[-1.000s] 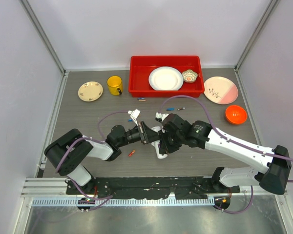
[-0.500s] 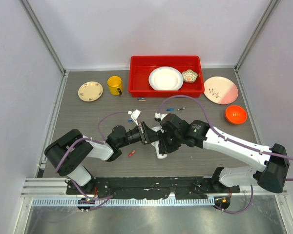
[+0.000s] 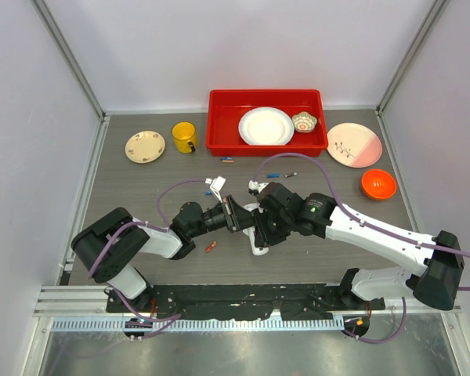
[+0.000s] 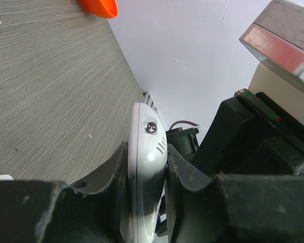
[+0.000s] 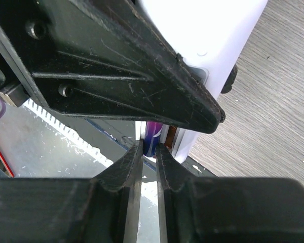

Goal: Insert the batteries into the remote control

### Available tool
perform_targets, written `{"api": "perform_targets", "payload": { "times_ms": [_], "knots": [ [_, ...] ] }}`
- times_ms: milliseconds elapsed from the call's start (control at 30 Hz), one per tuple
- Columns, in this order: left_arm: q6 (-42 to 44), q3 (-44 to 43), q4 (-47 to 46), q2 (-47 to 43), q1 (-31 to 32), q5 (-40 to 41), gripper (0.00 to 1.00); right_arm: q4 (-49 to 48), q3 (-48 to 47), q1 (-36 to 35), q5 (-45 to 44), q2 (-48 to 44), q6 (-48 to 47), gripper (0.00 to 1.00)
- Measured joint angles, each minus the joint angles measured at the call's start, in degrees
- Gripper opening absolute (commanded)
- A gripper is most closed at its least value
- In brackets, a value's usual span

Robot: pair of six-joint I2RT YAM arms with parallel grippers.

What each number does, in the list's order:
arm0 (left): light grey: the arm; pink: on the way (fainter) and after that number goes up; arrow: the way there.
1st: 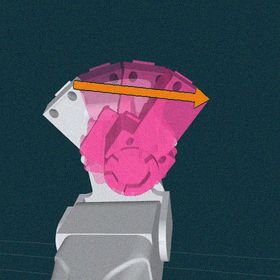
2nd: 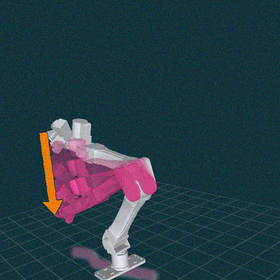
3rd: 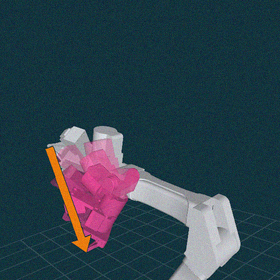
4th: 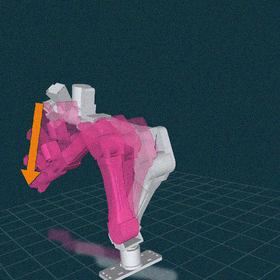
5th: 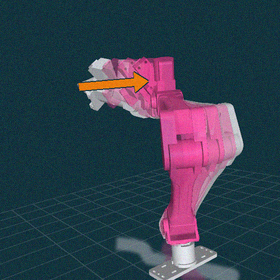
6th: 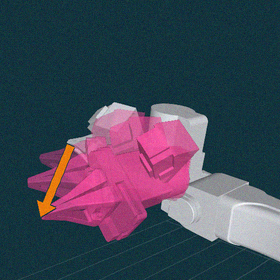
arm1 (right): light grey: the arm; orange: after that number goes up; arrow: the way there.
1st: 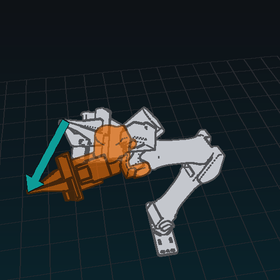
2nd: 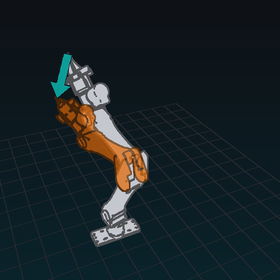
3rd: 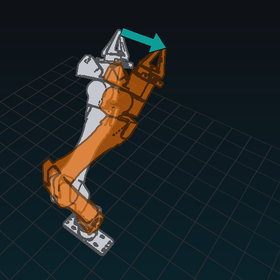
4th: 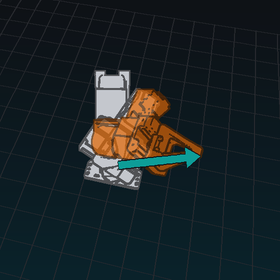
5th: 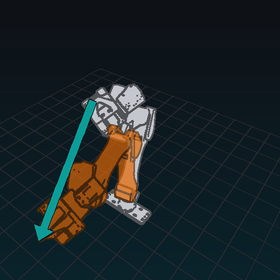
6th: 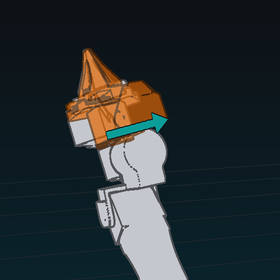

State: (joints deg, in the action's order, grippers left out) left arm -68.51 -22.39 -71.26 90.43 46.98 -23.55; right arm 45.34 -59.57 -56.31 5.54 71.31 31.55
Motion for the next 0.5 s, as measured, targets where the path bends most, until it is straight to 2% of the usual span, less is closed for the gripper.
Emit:
{"api": "perform_targets", "payload": {
  "times_ms": [500],
  "knots": [
    [-0.1, 0.0, 0.0, 0.0, 0.3, 0.0, 0.00, -0.3, 0.0, 0.0, 0.0, 0.0, 0.2, 0.29]
  ]
}}
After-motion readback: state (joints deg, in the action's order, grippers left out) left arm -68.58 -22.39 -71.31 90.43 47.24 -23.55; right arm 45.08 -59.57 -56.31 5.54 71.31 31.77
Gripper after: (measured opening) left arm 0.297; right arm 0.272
